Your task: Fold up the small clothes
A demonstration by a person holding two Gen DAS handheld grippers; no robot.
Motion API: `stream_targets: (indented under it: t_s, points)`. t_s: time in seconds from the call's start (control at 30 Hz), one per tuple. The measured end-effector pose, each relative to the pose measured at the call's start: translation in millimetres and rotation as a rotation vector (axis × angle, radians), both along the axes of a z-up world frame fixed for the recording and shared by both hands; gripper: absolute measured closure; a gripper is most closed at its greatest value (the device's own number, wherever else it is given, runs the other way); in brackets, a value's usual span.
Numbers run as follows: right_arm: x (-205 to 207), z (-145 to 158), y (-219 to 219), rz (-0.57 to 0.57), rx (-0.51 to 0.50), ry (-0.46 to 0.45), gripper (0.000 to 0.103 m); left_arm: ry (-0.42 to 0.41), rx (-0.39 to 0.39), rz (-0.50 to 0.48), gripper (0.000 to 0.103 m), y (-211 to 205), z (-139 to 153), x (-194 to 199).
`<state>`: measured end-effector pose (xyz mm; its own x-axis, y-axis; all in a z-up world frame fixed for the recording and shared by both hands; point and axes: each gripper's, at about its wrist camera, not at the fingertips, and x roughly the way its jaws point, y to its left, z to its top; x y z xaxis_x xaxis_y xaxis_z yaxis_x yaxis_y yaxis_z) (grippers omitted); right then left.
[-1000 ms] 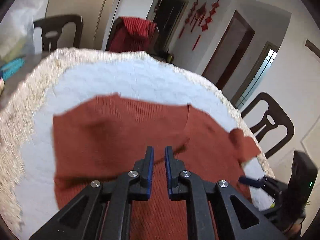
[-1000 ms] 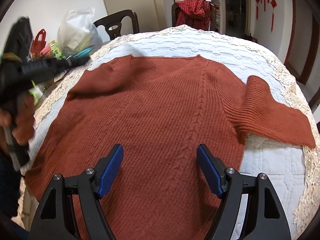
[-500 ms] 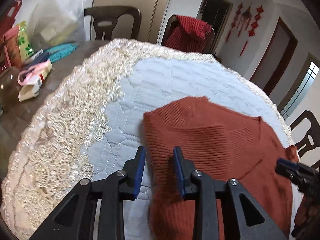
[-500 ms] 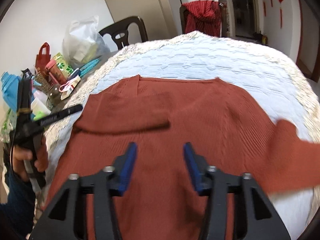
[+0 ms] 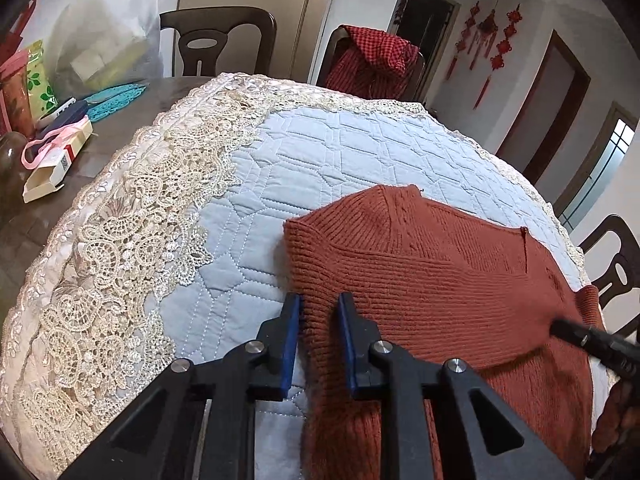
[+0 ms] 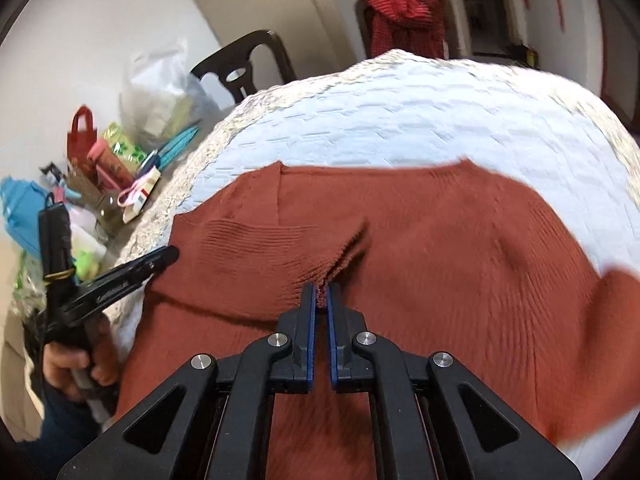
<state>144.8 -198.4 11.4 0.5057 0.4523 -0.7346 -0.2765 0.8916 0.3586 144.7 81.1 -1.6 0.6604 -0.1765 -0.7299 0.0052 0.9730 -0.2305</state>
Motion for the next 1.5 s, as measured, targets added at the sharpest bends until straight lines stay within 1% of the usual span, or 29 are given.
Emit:
stream_targets:
  t_s: [0.1, 0.13, 0.2, 0.27, 0.33, 0.43, 0.47, 0.5, 0.53, 0.57, 0.6, 0.7, 0.73, 0.8, 0.83, 0.9, 1.0, 1.03, 1.07, 1.1, 1.23, 1.3, 1.37, 1.5]
  points:
    - [0.3, -15.4, -0.7, 0.008, -0.019, 0.051, 0.098, -0.002, 0.011, -0.006, 0.081, -1.8, 2.9, -0.2]
    - [0.6, -13.4, -0.1, 0.007, -0.018, 0.045, 0.097, -0.005, 0.016, -0.006, 0.081, -1.6, 4.9, -1.6]
    - [-0.2, -5.3, -1.7, -0.008, -0.021, 0.024, 0.093, -0.025, 0.013, -0.003, 0.081, 0.1, 12.8, -7.1]
    - [-1.0, 6.0, -3.3, -0.021, -0.022, -0.023, 0.093, -0.059, 0.013, -0.005, 0.081, 0.1, 23.5, -12.2]
    - [2.9, 12.5, -2.0, -0.031, -0.019, -0.047, 0.093, -0.083, 0.023, -0.018, 0.081, -4.9, 30.5, -13.2]
    - [14.4, 6.5, 9.1, -0.005, -0.032, -0.036, 0.093, -0.065, 0.044, -0.051, 0.081, -16.7, 26.0, -6.7]
    - [20.7, -1.2, 13.9, 0.009, -0.051, -0.019, 0.093, -0.047, 0.052, -0.065, 0.081, -21.5, 20.4, -2.9]
    - [27.2, -12.2, 16.3, 0.005, -0.081, 0.017, 0.093, -0.022, 0.063, -0.075, 0.081, -25.3, 13.9, 0.9]
    - [29.3, -16.9, 14.8, 0.002, -0.078, 0.031, 0.093, 0.003, 0.077, -0.075, 0.081, -27.7, 7.6, 3.5]
    - [28.2, -15.2, 12.7, -0.001, -0.065, 0.018, 0.093, 0.009, 0.087, -0.073, 0.081, -29.4, 5.4, 2.0]
    - [25.7, -11.9, 12.5, -0.004, -0.076, 0.020, 0.093, -0.005, 0.098, -0.074, 0.081, -30.8, 7.8, -3.2]
    - [10.6, -0.7, 14.8, 0.019, -0.097, -0.027, 0.093, -0.038, 0.105, -0.083, 0.081, -34.8, 17.2, -17.0]
    - [6.7, -0.7, 16.8, 0.030, -0.110, -0.034, 0.093, -0.040, 0.119, -0.091, 0.081, -37.3, 16.1, -19.7]
    - [7.0, -11.3, 20.0, 0.043, -0.137, -0.008, 0.093, -0.015, 0.157, -0.097, 0.081, -42.9, 7.2, -17.3]
    - [6.7, -14.4, 17.3, 0.043, -0.121, -0.014, 0.093, -0.013, 0.165, -0.092, 0.081, -43.1, 6.6, -17.3]
    - [5.1, -10.8, 12.3, 0.025, -0.097, 0.000, 0.093, -0.021, 0.163, -0.088, 0.081, -43.9, 13.3, -20.0]
    - [-6.4, -2.1, 7.1, 0.027, -0.106, -0.021, 0.093, -0.036, 0.176, -0.090, 0.081, -46.8, 20.6, -30.3]
    - [-10.7, -0.3, 4.4, 0.028, -0.100, -0.025, 0.093, -0.037, 0.188, -0.090, 0.079, -48.4, 21.6, -32.9]
    - [-15.1, 1.0, 1.8, 0.028, -0.093, -0.029, 0.092, -0.032, 0.195, -0.088, 0.077, -50.2, 22.1, -35.9]
    - [-18.8, 2.3, -0.4, 0.026, -0.089, -0.030, 0.089, -0.028, 0.196, -0.088, 0.075, -51.6, 22.5, -38.5]
    - [-35.2, 7.0, -6.4, 0.021, -0.070, -0.039, 0.080, -0.029, 0.191, -0.095, 0.071, -56.7, 26.9, -52.4]
    - [-43.5, 9.8, -9.8, 0.023, -0.057, -0.044, 0.070, -0.036, 0.195, -0.096, 0.067, -59.1, 30.7, -59.2]
    - [-49.7, 12.5, -13.1, 0.022, -0.048, -0.052, 0.067, -0.041, 0.197, -0.095, 0.064, -61.2, 34.1, -66.7]
    - [-63.0, 15.7, -21.4, 0.012, -0.037, -0.063, 0.067, -0.042, 0.200, -0.098, 0.062, -67.2, 37.2, -79.4]
